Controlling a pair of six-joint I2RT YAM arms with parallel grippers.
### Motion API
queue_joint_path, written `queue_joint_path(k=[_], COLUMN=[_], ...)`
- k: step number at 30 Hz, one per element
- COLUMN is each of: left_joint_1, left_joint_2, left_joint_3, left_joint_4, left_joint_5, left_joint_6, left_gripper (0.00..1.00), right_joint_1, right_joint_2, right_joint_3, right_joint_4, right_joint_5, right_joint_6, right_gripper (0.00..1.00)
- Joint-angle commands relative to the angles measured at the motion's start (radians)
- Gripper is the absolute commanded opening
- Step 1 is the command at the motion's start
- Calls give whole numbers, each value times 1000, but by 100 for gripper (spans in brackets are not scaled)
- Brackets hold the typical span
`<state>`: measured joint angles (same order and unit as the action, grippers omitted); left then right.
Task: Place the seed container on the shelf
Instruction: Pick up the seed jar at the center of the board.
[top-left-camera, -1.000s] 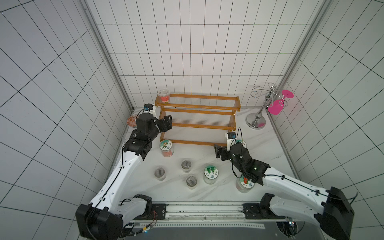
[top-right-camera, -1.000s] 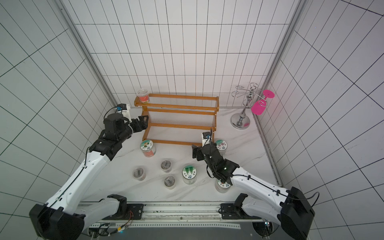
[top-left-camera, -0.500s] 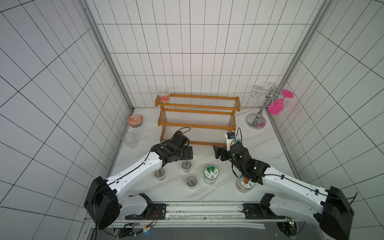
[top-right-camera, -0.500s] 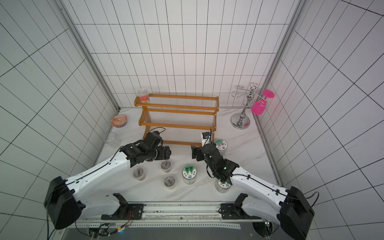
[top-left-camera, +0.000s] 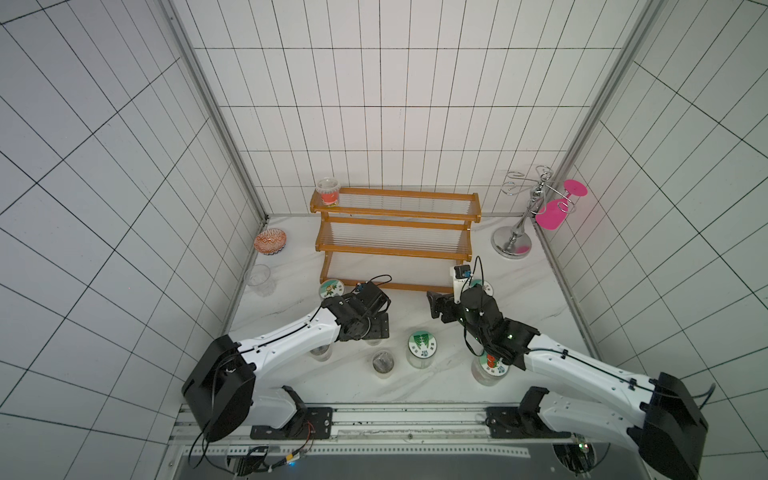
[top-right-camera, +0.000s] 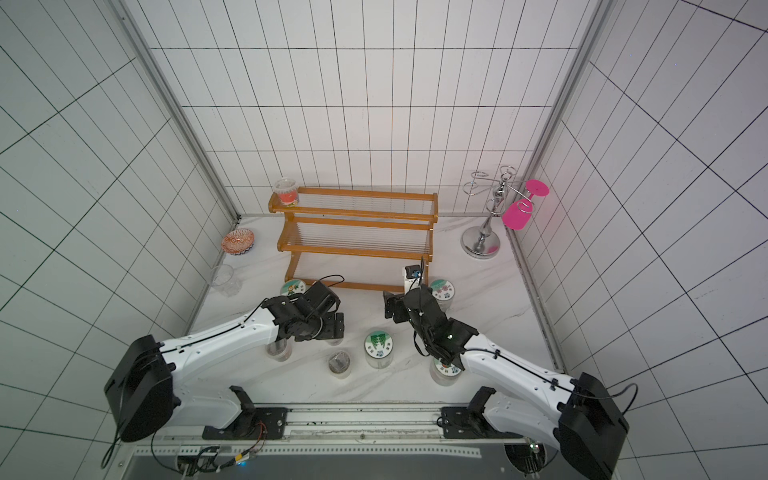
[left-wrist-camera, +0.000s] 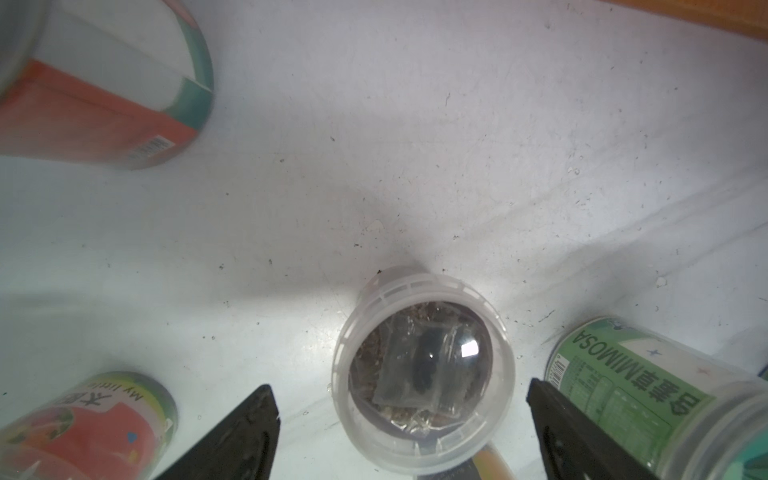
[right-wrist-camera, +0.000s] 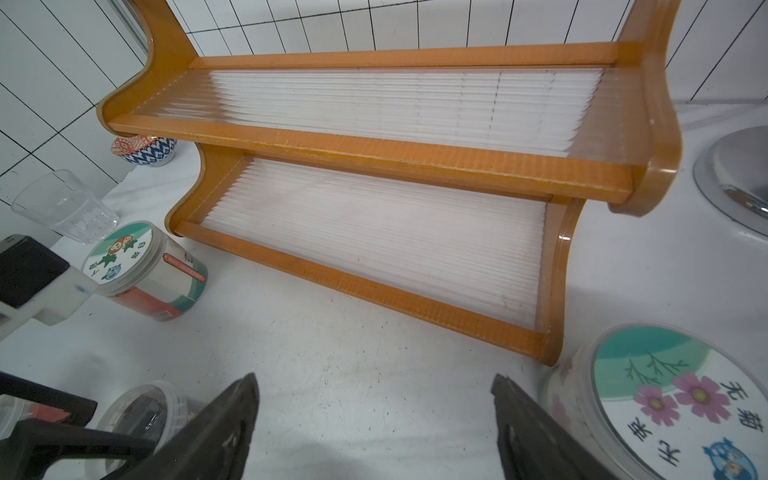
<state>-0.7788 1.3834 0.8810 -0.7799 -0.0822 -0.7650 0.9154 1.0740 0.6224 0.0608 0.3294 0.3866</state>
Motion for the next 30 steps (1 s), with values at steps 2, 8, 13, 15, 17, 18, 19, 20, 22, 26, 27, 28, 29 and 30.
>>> queue_joint_path(k=[2,8,13,15,17,18,19,20,22,26,27,28,29,30], left_joint_1=[-24,-34,-34,-36,-36,-37,-37,-37,-37,-37,-37,-37,-37,-37], left_joint_2=[39,76,96,100,100,101,101,101,101,104,106,109,113,117], left_joint_3=[2,12,27,32,35,39,42,47,54,65,65,65,65,66], left_joint_4=[19,18,12,10,9,6,4,0,-6,-10,-9,-6,-6,-5], left_joint_5=[-23,-45,-63,-77,-87,-94,-101,-108,-125,-141,-141,-140,-139,-137], left_joint_6=[-2,3,7,9,12,15,16,21,25,28,29,30,31,33], left_gripper=[95,92,86,85,85,85,86,87,88,88,86,84,83,80], right_joint_1=[-12,-12,-14,-15,-15,-15,-15,-15,-16,-16,-17,-16,-17,-18], right_joint_2=[-11,-10,-8,-8,-8,-8,-6,-6,-5,-1,-2,-1,0,0], right_joint_3=[-24,-26,-26,-26,-26,-26,-26,-26,-26,-24,-24,-24,-24,-24], right_joint_4=[10,10,11,12,12,12,11,11,11,12,12,11,11,12], right_joint_5=[6,5,5,4,5,5,4,3,2,-1,0,0,-1,0], right_joint_6=[11,14,15,15,15,15,15,15,15,15,15,15,15,15], right_gripper=[91,91,91,91,91,91,91,90,91,91,91,91,91,91])
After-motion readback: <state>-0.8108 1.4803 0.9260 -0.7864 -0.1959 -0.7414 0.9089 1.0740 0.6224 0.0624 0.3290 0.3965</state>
